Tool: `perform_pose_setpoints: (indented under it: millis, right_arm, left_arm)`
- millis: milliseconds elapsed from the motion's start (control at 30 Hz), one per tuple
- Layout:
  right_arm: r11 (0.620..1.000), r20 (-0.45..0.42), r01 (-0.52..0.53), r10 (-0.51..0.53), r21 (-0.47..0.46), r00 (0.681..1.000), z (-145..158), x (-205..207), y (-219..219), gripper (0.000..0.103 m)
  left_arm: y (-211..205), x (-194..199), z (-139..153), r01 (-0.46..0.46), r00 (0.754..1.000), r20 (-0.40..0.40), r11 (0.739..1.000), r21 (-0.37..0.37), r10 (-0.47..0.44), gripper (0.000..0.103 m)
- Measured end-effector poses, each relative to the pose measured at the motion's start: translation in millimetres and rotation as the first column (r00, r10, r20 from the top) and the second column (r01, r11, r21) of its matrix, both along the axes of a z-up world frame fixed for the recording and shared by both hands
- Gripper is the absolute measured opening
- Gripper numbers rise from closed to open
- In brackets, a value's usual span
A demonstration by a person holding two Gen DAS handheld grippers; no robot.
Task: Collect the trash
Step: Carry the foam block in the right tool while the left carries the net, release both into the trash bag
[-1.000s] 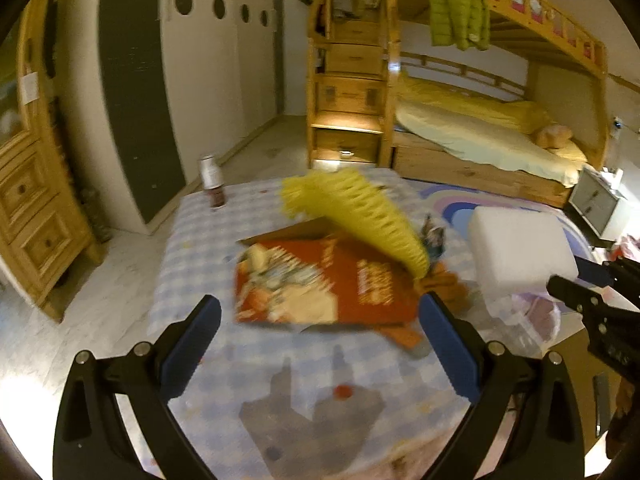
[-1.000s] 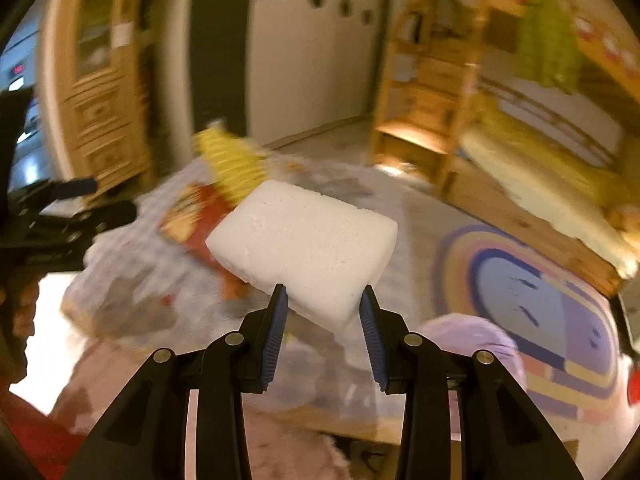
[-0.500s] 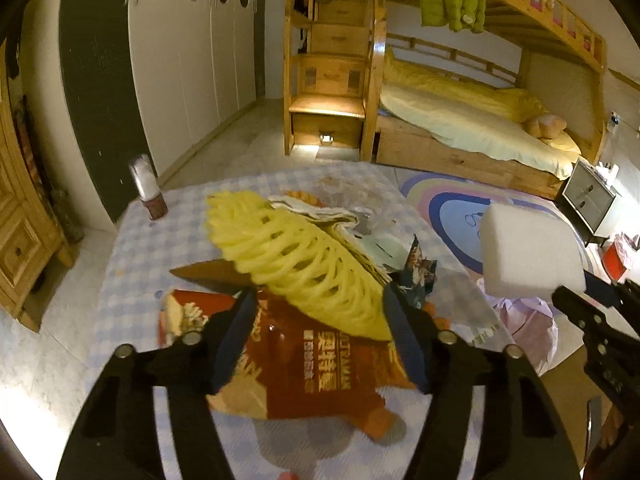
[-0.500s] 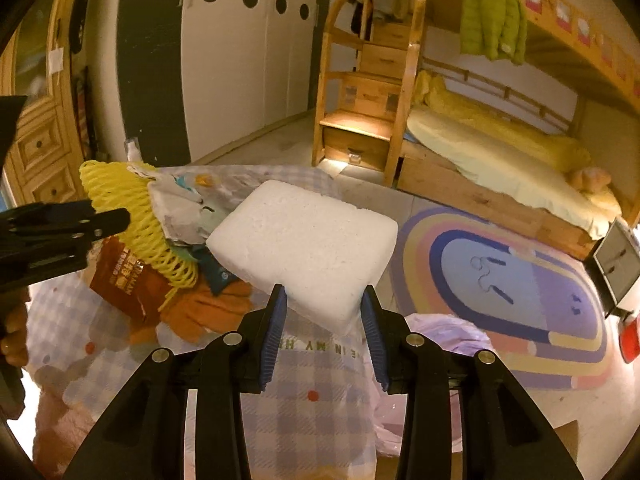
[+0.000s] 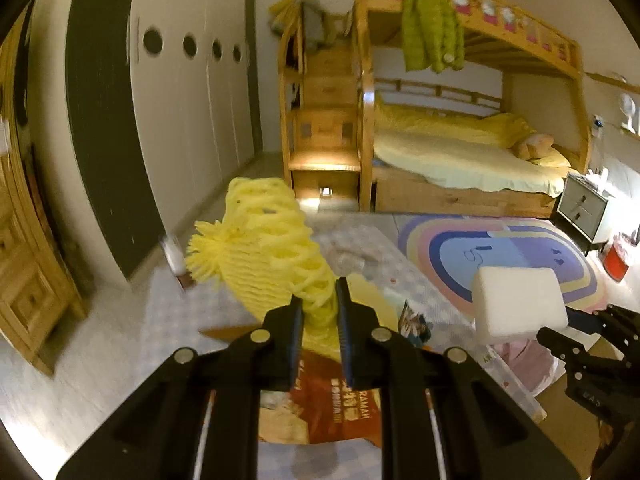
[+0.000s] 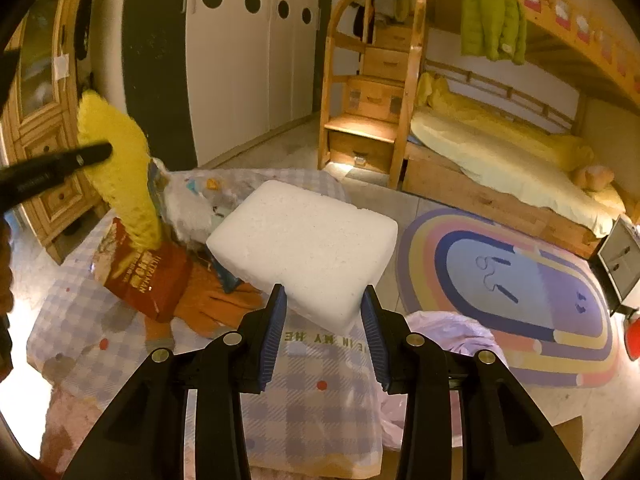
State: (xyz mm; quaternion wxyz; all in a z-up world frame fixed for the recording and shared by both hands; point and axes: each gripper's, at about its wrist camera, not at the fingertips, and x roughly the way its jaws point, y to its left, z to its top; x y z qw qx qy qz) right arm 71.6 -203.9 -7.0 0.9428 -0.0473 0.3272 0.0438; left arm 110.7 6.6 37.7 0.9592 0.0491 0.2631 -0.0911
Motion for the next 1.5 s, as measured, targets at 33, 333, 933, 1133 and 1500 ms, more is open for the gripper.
perform_pose_setpoints:
  millis: [33,333,933,1133,1500]
  right_arm:
    - [1.0,0.006,0.001,-0.001,0.003,1.0,2.4,-3.4,-0.7,0.039]
    - [0.997,0.059,0.038,-0.042,0.063,0.997,24.5,-31.2,-22.6,0.039]
    - [0.937,-0.109,0.35,-0.347,0.006,0.932,-44.4,-48.8,-149.6,0.041]
    - [0.919,-0.167,0.395,-0.388,0.009,0.906,-67.5,-39.7,-181.5,0.042]
    - [0.905,-0.233,0.423,-0.403,0.04,0.885,-94.6,-28.3,-206.0,0.06]
  left_arm:
    - [0.0,-4.9,6.3,0.006,1.0,0.016,1.0,0.008,-0.006,0.013]
    - [-6.9,-61.8,54.4,0.09,0.985,0.146,0.995,0.043,-0.095,0.013]
    - [-202.4,-48.3,-29.4,0.446,0.895,-0.011,0.892,0.071,-0.446,0.015]
    - [-248.4,-26.6,-57.7,0.501,0.864,-0.091,0.862,0.073,-0.494,0.017]
    - [-278.6,-2.3,-84.5,0.513,0.85,-0.175,0.856,0.062,-0.497,0.068]
